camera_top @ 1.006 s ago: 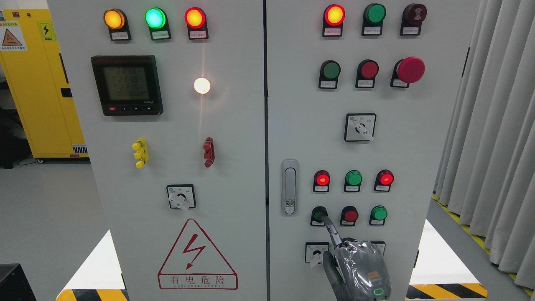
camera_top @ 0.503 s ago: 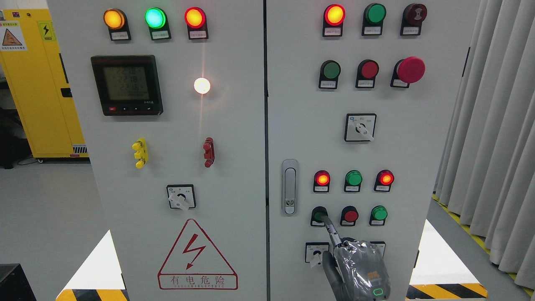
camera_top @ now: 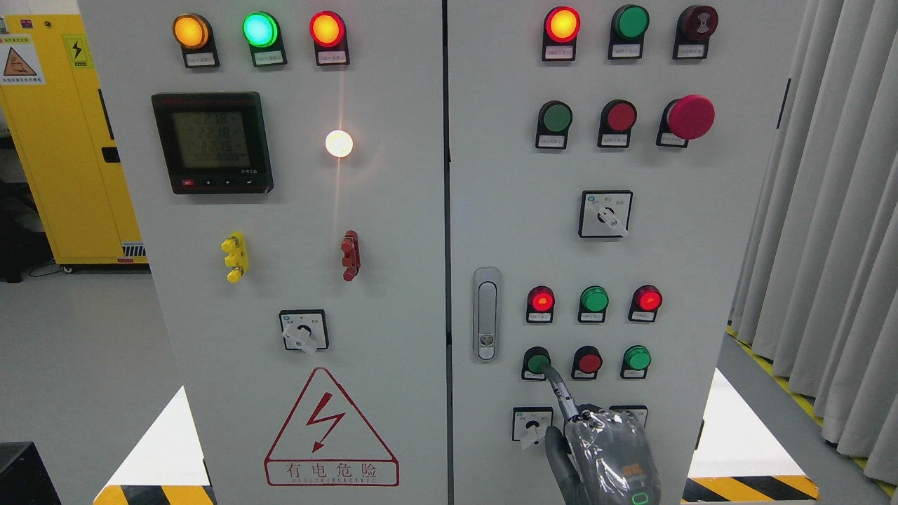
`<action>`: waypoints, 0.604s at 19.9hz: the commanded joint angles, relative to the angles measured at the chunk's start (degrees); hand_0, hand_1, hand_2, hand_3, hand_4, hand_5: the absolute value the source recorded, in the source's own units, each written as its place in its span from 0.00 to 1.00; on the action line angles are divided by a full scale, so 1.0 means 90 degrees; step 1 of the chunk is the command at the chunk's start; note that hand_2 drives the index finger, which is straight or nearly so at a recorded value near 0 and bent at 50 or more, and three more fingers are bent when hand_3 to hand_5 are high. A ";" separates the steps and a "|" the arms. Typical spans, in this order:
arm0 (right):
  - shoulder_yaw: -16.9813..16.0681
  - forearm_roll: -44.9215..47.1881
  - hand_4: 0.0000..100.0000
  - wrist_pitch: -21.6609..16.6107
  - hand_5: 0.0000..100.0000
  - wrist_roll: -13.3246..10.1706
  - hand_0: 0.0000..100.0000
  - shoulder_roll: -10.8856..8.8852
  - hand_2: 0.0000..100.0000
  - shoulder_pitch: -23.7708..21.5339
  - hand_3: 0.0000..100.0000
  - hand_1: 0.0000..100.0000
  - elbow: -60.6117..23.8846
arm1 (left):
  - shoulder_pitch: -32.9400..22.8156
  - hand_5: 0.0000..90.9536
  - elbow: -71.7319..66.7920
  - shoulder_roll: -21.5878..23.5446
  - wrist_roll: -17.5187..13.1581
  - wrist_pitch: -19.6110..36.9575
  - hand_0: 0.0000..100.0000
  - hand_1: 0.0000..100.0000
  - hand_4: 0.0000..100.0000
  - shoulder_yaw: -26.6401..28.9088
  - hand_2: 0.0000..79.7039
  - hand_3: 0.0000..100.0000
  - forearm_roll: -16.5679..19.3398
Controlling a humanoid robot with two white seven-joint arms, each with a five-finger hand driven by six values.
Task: Press green start button
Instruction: 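Release the green button and lift the right finger off it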
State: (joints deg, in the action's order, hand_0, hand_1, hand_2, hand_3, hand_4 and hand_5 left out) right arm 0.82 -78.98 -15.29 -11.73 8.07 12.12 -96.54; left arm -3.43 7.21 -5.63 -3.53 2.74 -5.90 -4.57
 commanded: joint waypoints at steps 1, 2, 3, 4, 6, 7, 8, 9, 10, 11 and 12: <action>0.0191 0.0628 0.88 -0.0078 0.95 -0.0064 0.84 0.0002 0.00 -0.0155 0.86 0.88 -0.0308 | 0.0000 0.00 0.0000 0.0001 0.0011 -0.0001 0.12 0.56 0.00 0.0001 0.00 0.00 0.0000; 0.0298 0.0989 0.87 -0.0088 0.94 -0.0054 0.85 0.0002 0.00 -0.0242 0.85 0.88 -0.0376 | 0.0000 0.00 0.0000 -0.0009 0.0011 -0.0001 0.12 0.56 0.00 0.0001 0.00 0.00 0.0009; 0.0396 0.1379 0.86 -0.0079 0.90 -0.0006 0.85 0.0002 0.00 -0.0340 0.82 0.87 -0.0445 | 0.0000 0.00 0.0000 0.0001 0.0011 -0.0001 0.12 0.56 0.00 0.0001 0.00 0.00 0.0009; 0.0503 0.1789 0.81 -0.0098 0.81 0.0014 0.83 0.0002 0.00 -0.0408 0.75 0.86 -0.0532 | 0.0000 0.00 0.0000 0.0001 0.0011 -0.0001 0.12 0.56 0.00 0.0001 0.00 0.00 0.0000; 0.0737 0.2435 0.72 -0.0117 0.74 0.0024 0.80 -0.0008 0.00 -0.0584 0.65 0.83 -0.0698 | 0.0000 0.00 0.0000 0.0001 0.0011 -0.0001 0.12 0.56 0.00 0.0001 0.00 0.00 0.0000; 0.0845 0.2679 0.69 -0.0127 0.71 0.0034 0.80 -0.0008 0.00 -0.0681 0.62 0.83 -0.0835 | 0.0000 0.00 0.0000 -0.0009 0.0011 -0.0001 0.12 0.56 0.00 0.0001 0.00 0.00 0.0000; 0.0933 0.2875 0.67 -0.0156 0.70 0.0034 0.80 -0.0008 0.00 -0.0798 0.60 0.82 -0.0962 | 0.0000 0.00 0.0000 0.0001 0.0011 -0.0001 0.12 0.56 0.00 -0.0008 0.00 0.00 0.0000; 0.1002 0.3119 0.61 -0.0234 0.65 0.0053 0.80 -0.0008 0.00 -0.0887 0.53 0.82 -0.1060 | 0.0000 0.00 0.0000 0.0001 0.0011 -0.0001 0.12 0.56 0.00 0.0001 0.00 0.00 0.0009; 0.1051 0.3431 0.50 -0.0331 0.56 0.0179 0.81 -0.0008 0.01 -0.0936 0.44 0.80 -0.1109 | 0.0000 0.00 0.0000 0.0001 0.0011 -0.0001 0.12 0.56 0.00 0.0001 0.00 0.00 0.0000; 0.1061 0.3763 0.45 -0.0429 0.50 0.0383 0.81 -0.0008 0.01 -0.0975 0.38 0.80 -0.1129 | 0.0000 0.00 0.0000 0.0001 0.0021 -0.0001 0.12 0.56 0.00 0.0001 0.00 0.00 0.0000; 0.1080 0.4172 0.36 -0.0556 0.38 0.0646 0.82 -0.0008 0.00 -0.1053 0.31 0.79 -0.1158 | 0.0000 0.00 0.0000 0.0001 0.0021 -0.0001 0.12 0.56 0.00 0.0001 0.00 0.00 0.0000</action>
State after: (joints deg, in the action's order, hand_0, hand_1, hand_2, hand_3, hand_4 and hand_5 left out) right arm 3.36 -55.36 -18.32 -9.46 8.04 6.04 -101.51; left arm -3.43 7.21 -5.63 -3.42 2.74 -5.90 -4.55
